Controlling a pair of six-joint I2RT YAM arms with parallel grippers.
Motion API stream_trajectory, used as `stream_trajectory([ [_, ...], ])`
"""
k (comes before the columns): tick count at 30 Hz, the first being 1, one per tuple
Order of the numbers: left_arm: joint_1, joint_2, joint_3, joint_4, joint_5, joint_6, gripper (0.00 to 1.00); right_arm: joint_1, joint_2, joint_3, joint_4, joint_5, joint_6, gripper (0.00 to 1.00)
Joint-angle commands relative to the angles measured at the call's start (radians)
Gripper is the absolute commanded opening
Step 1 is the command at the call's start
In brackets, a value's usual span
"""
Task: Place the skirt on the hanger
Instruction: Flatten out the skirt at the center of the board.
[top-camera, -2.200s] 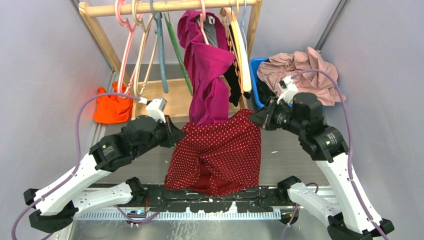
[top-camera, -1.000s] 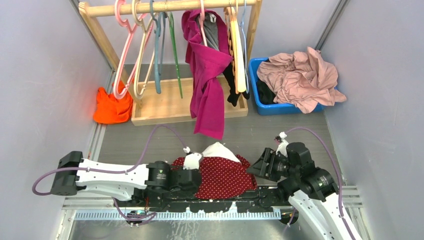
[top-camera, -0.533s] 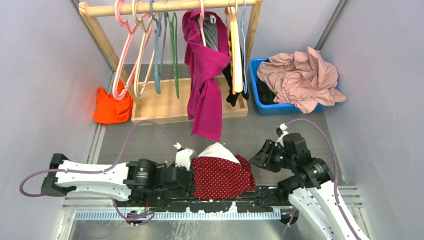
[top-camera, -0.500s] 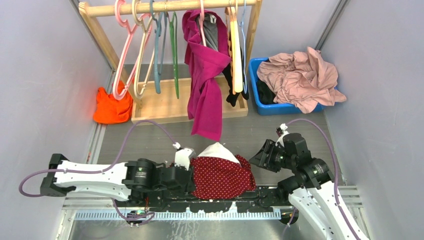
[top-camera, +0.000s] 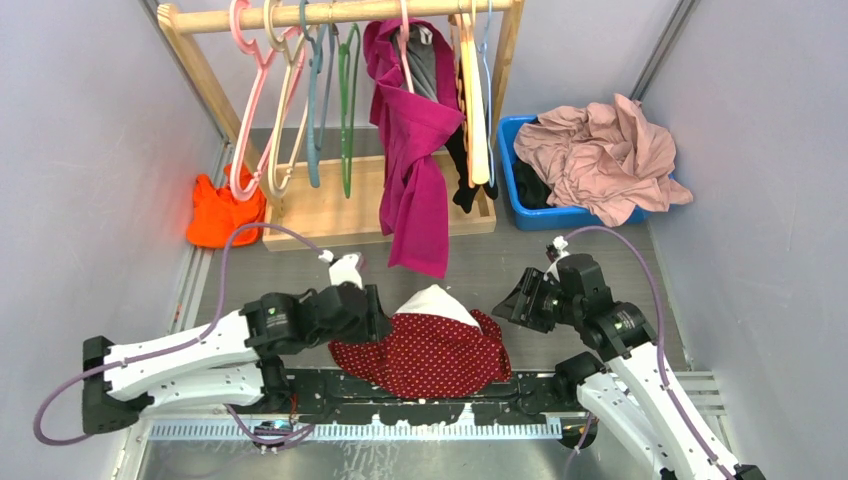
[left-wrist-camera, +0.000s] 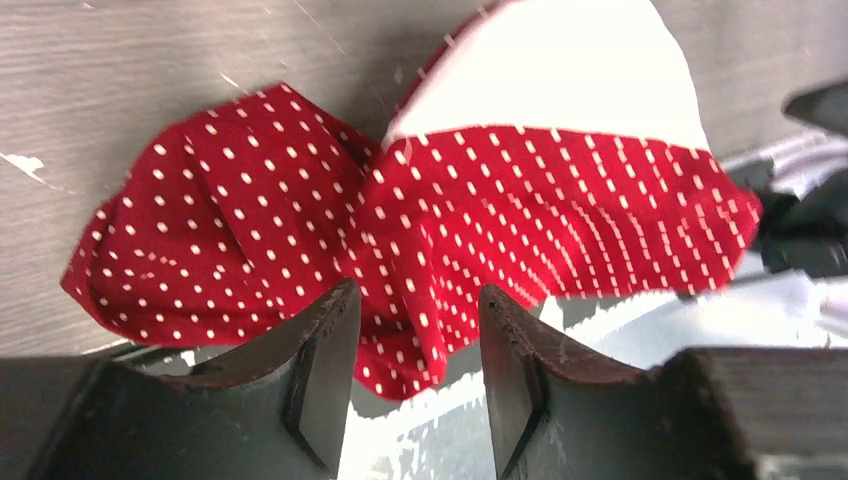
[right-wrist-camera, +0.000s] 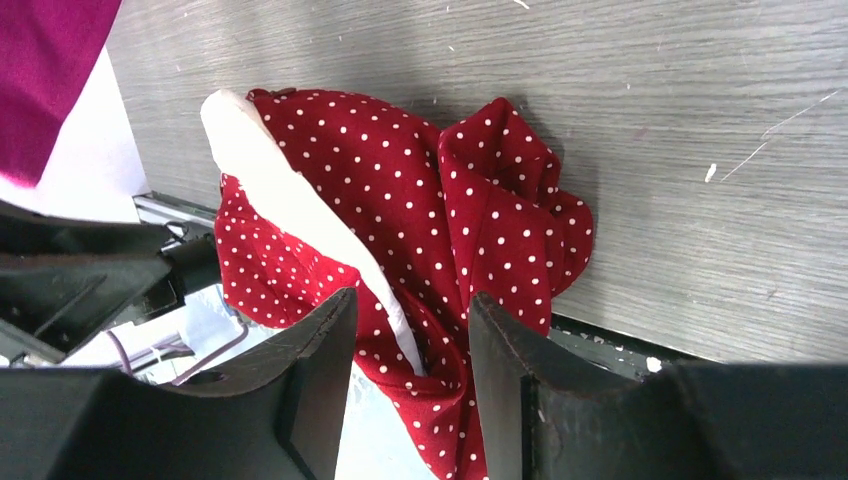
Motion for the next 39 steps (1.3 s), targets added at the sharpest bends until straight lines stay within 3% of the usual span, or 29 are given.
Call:
stream_trajectory([
  [1, 0.121, 0.113, 0.069, 0.077, 0.107, 0.048, 0.48, -0.002, 0.025, 0.034, 0.078, 0.017, -0.03, 0.5],
  [8, 0.176, 0.235, 0.139, -0.011, 0.191, 0.003, 0.45, 0.0, 0.033, 0.04, 0.076, 0.011, -0.049, 0.5],
  [15, 0.191, 0.182, 0.092, -0.041, 0.189, -0.065, 0.51, 0.0, 0.05, 0.035, 0.101, -0.013, -0.06, 0.5],
  [17, 0.197, 0.196, 0.084, -0.042, 0.207, -0.084, 0.55, 0.0, 0.056, 0.034, 0.111, -0.021, -0.06, 0.49],
  [24, 0.217, 0.297, 0.119, -0.14, 0.209, -0.181, 0.57, 0.001, 0.065, 0.038, 0.121, -0.035, -0.069, 0.49],
  [35, 0.268, 0.182, 0.022, -0.079, 0.184, -0.326, 0.64, 0.001, 0.061, 0.036, 0.126, -0.057, -0.078, 0.48],
  [38, 0.272, 0.168, -0.01, -0.03, 0.202, -0.359, 0.84, 0.002, 0.062, 0.035, 0.133, -0.063, -0.079, 0.48],
  [39, 0.275, 0.172, -0.012, -0.027, 0.209, -0.368, 0.84, 0.001, 0.063, 0.036, 0.133, -0.066, -0.079, 0.48],
])
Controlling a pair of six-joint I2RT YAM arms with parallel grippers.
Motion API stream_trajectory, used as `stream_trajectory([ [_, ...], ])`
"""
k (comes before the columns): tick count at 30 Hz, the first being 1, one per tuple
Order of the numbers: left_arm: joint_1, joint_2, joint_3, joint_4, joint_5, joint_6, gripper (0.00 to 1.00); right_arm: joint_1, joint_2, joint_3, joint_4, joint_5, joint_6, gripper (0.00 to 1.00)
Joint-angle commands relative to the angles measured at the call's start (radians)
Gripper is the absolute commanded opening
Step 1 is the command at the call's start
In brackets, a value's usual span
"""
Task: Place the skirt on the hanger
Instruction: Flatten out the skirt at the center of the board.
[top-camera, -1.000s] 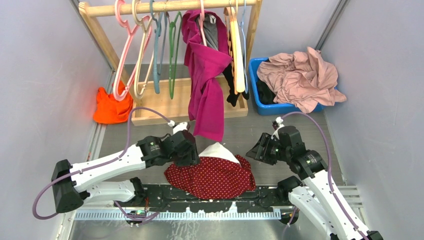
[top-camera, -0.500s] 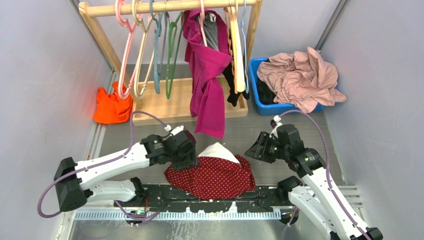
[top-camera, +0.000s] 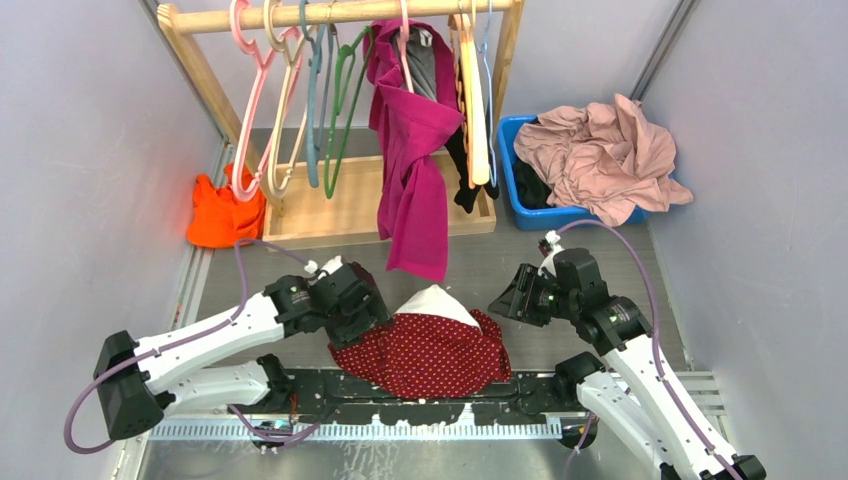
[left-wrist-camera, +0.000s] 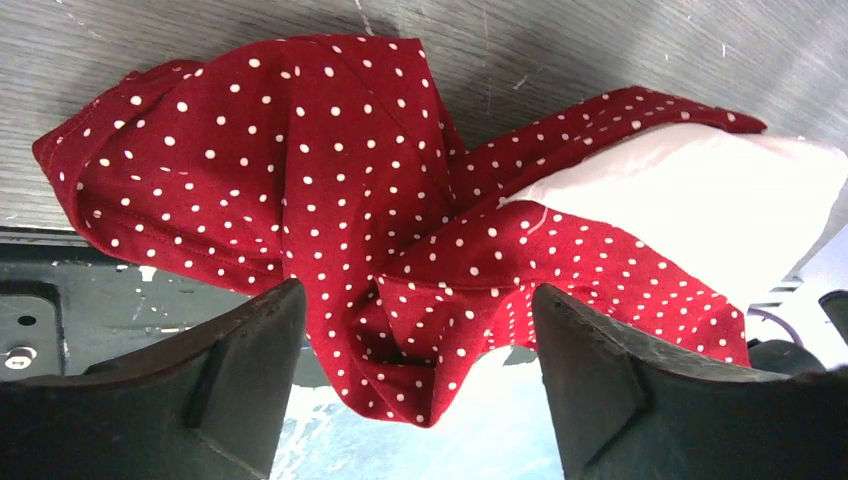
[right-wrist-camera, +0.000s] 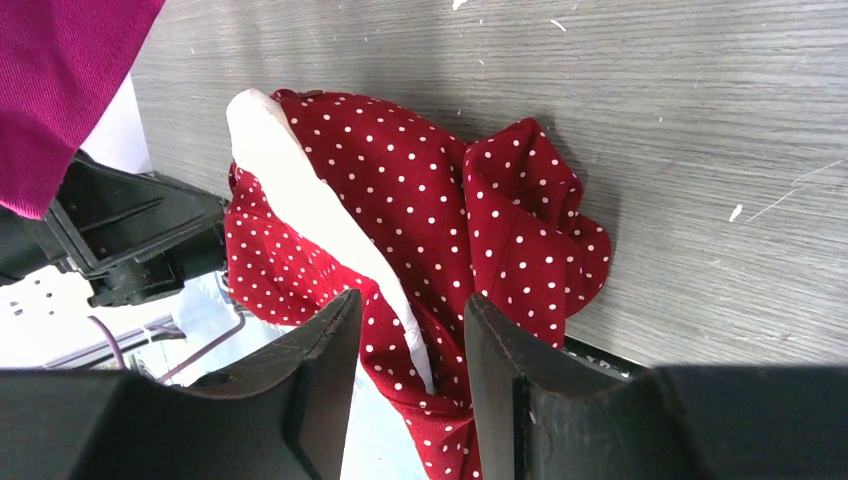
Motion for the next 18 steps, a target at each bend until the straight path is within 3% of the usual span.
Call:
stream_trajectory([
  [1, 0.012, -0.012, -0.025, 0.056, 0.014, -0.078, 0.84, 0.001, -0.002, 0.036, 0.06, -0.027, -0.025, 0.47],
  [7, 0.012, 0.026, -0.043, 0.078, 0.067, -0.125, 0.79, 0.002, -0.014, 0.031, 0.06, -0.027, -0.026, 0.47],
  [13, 0.012, 0.033, -0.069, 0.133, 0.063, -0.146, 0.64, 0.002, -0.029, 0.025, 0.058, -0.03, -0.024, 0.46],
  [18, 0.013, 0.074, -0.07, 0.154, 0.056, -0.149, 0.58, 0.001, -0.033, 0.025, 0.057, -0.028, -0.024, 0.45],
])
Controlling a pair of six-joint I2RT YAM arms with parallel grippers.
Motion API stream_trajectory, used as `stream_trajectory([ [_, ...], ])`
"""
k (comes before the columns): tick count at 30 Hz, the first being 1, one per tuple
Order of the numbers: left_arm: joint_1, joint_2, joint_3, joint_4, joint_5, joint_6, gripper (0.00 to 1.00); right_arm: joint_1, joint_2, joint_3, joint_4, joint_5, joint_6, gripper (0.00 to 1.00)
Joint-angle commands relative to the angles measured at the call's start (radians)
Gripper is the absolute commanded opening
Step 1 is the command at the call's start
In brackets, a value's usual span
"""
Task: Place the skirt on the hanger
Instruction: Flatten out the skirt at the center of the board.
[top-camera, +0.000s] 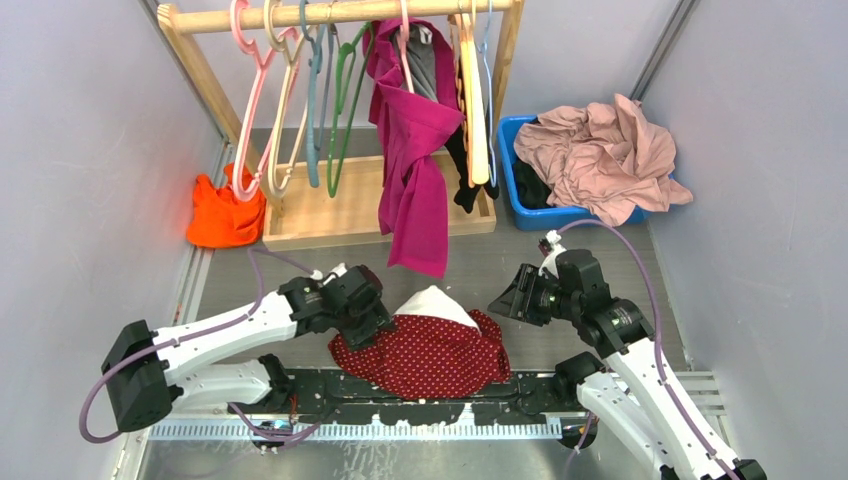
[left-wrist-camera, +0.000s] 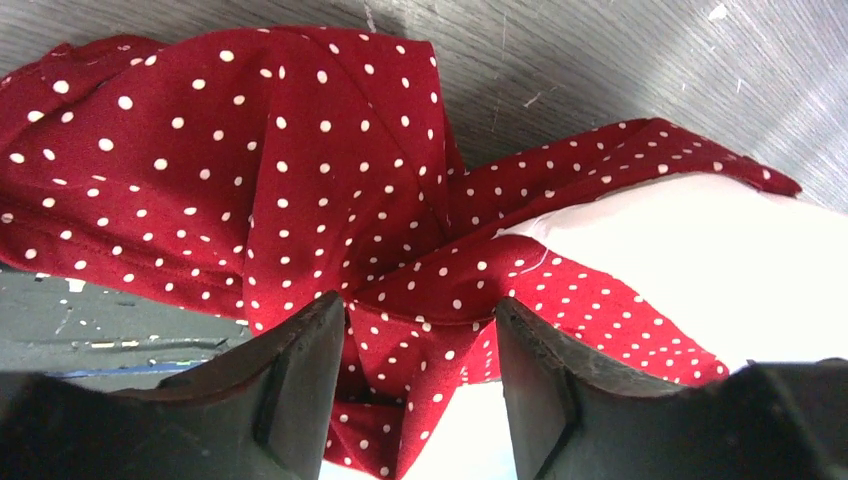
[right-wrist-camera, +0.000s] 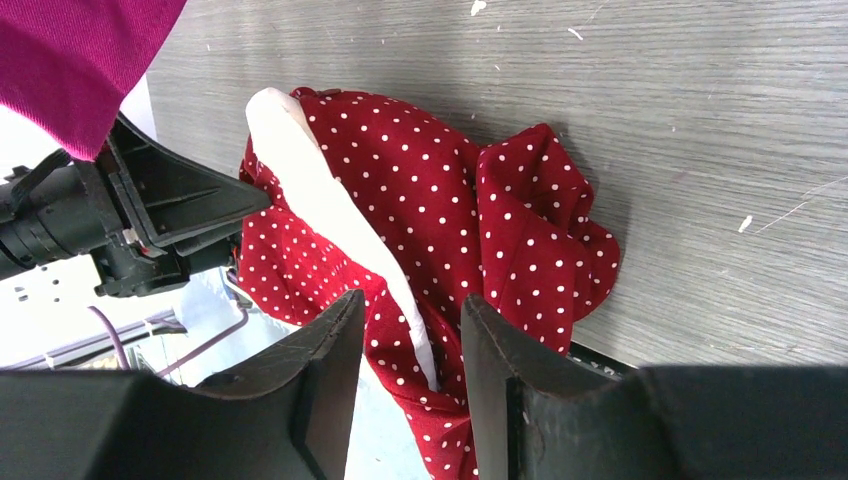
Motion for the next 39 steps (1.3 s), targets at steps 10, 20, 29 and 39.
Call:
stream_trajectory([
  [10, 0.017, 0.09, 0.046, 0.072, -0.025, 0.047, 0.08, 0.001, -0.005, 0.028, 0.045, -0.005, -0.015, 0.45],
  [20, 0.017, -0.153, 0.094, 0.027, -0.001, 0.348, 0.0, 0.01, 0.054, 0.018, 0.061, -0.002, -0.018, 0.45],
  [29, 0.016, -0.241, 0.099, -0.099, 0.069, 0.422, 0.0, 0.221, 0.199, 0.024, 0.111, 0.193, 0.001, 0.45],
  [39, 0.012, -0.279, 0.063, -0.134, 0.096, 0.46, 0.0, 0.353, 0.308, 0.077, 0.06, 0.392, -0.013, 0.47],
])
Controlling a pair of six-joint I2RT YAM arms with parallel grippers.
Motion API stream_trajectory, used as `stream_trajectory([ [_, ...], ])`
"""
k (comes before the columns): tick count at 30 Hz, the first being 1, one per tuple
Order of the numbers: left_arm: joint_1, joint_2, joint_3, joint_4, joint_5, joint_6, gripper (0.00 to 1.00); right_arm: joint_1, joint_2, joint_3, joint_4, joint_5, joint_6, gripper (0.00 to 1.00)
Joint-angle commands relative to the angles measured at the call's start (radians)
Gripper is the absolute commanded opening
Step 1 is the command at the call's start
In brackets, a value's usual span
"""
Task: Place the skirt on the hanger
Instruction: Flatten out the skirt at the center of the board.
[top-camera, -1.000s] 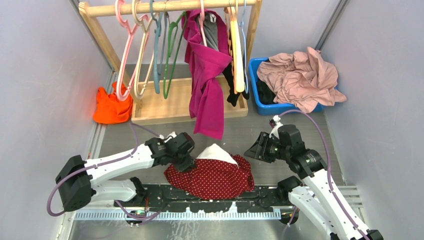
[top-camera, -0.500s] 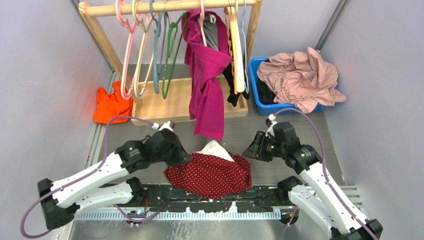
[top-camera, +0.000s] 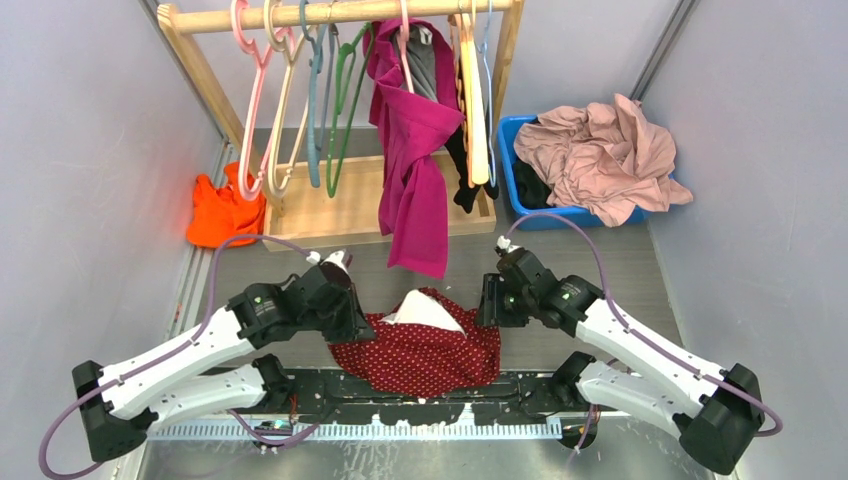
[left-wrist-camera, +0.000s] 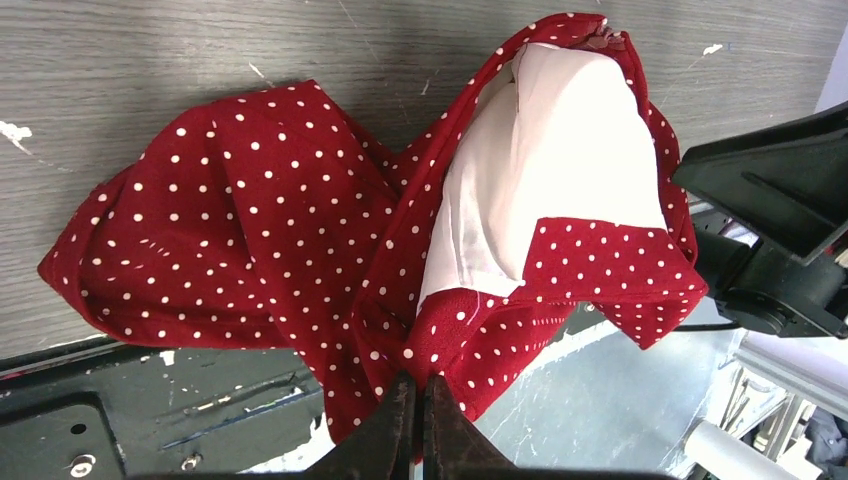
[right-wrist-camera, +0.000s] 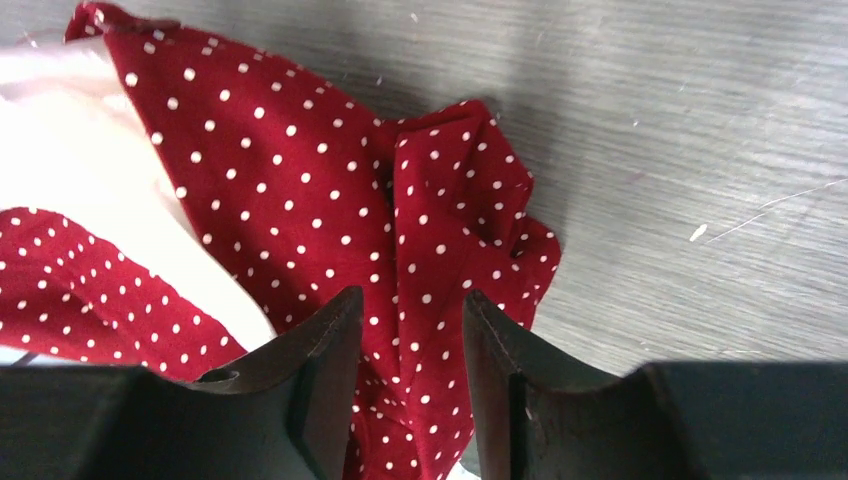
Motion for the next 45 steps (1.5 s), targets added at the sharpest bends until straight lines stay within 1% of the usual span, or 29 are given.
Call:
stream_trajectory([
  [1, 0.0, -0.053, -0.006, -0.032, 0.006, 0.033, 0.0, 0.02, 0.017, 0.056, 0.012, 0.091, -0.011, 0.47],
  [5, 0.0, -0.042, 0.003, -0.041, 0.016, 0.045, 0.0, 0.076, 0.029, 0.045, 0.063, 0.061, 0.014, 0.48],
  [7, -0.001, -0.034, 0.003, -0.04, 0.026, 0.051, 0.0, 0.122, 0.037, 0.049, 0.077, 0.058, 0.028, 0.49],
  [13, 0.0, -0.047, -0.006, -0.03, 0.029, 0.053, 0.0, 0.226, 0.083, 0.071, 0.048, 0.143, 0.056, 0.48],
  [14, 0.0, -0.049, -0.008, -0.029, 0.032, 0.052, 0.0, 0.239, 0.1, 0.076, 0.034, 0.167, 0.055, 0.46],
  [18, -0.001, -0.056, -0.016, -0.022, 0.04, 0.053, 0.0, 0.265, 0.162, 0.108, -0.04, 0.286, 0.059, 0.33],
  [19, -0.001, -0.059, -0.014, -0.025, 0.042, 0.054, 0.0, 0.268, 0.171, 0.117, -0.061, 0.318, 0.062, 0.3],
  [20, 0.0, -0.066, -0.012, -0.034, 0.042, 0.056, 0.0, 0.267, 0.174, 0.129, -0.081, 0.348, 0.065, 0.24],
  [22, -0.001, -0.079, -0.002, -0.058, 0.035, 0.063, 0.0, 0.269, 0.151, 0.157, -0.111, 0.389, 0.073, 0.15],
  [23, 0.0, -0.09, 0.008, -0.075, 0.03, 0.066, 0.0, 0.268, 0.13, 0.171, -0.122, 0.43, 0.074, 0.13],
  [26, 0.0, -0.118, 0.052, -0.137, 0.011, 0.085, 0.0, 0.269, 0.066, 0.244, -0.18, 0.487, 0.063, 0.08],
  [32, -0.001, -0.132, 0.212, -0.266, -0.046, 0.141, 0.0, 0.269, -0.004, 0.441, -0.255, 0.574, 0.01, 0.06],
  [38, 0.0, -0.066, 0.406, -0.344, -0.121, 0.209, 0.0, 0.269, 0.041, 0.665, -0.265, 0.628, -0.101, 0.03],
  [40, 0.001, -0.03, 0.504, -0.386, -0.176, 0.246, 0.0, 0.269, 0.072, 0.748, -0.252, 0.651, -0.139, 0.02],
  [42, 0.001, 0.016, 0.637, -0.436, -0.243, 0.289, 0.0, 0.269, 0.091, 0.806, -0.211, 0.661, -0.17, 0.01],
  [44, 0.001, 0.055, 0.773, -0.473, -0.304, 0.323, 0.0, 0.269, 0.1, 0.832, -0.174, 0.662, -0.189, 0.01],
  [45, 0.001, 0.057, 0.805, -0.476, -0.322, 0.338, 0.0, 0.269, 0.096, 0.822, -0.154, 0.659, -0.192, 0.01],
])
